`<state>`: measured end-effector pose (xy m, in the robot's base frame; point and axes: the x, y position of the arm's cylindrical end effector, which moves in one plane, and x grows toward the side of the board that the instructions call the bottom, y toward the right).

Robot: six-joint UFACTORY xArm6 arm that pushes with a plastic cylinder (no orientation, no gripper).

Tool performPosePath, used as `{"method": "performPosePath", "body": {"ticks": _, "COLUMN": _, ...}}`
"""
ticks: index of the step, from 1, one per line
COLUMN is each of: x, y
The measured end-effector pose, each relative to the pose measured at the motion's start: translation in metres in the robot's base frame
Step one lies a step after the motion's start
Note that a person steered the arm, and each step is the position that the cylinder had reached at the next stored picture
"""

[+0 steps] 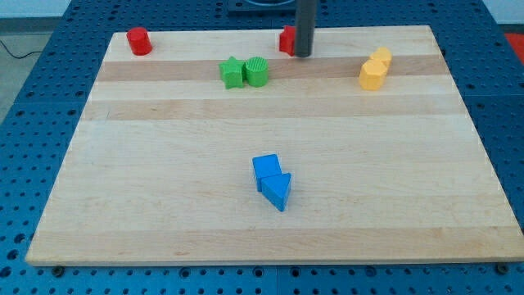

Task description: Place the red star at the top center of the board

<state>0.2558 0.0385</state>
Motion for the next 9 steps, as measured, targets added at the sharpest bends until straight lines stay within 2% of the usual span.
{"method": "performPosePath", "body": {"ticks": 1, "x": 0.002, "y": -0.003}}
{"method": "performPosePath", "body": {"ticks": 3, "x": -0.002, "y": 0.107}}
{"method": "performPosePath", "body": {"ticks": 4, "x": -0.031, "y": 0.101}}
{"method": "performPosePath", "body": {"ticks": 5, "x": -0.038, "y": 0.068}}
{"method": "performPosePath", "body": {"ticks": 8, "x": -0.037, "y": -0.041}}
{"method": "performPosePath", "body": {"ticks": 9, "x": -0.037, "y": -0.051}}
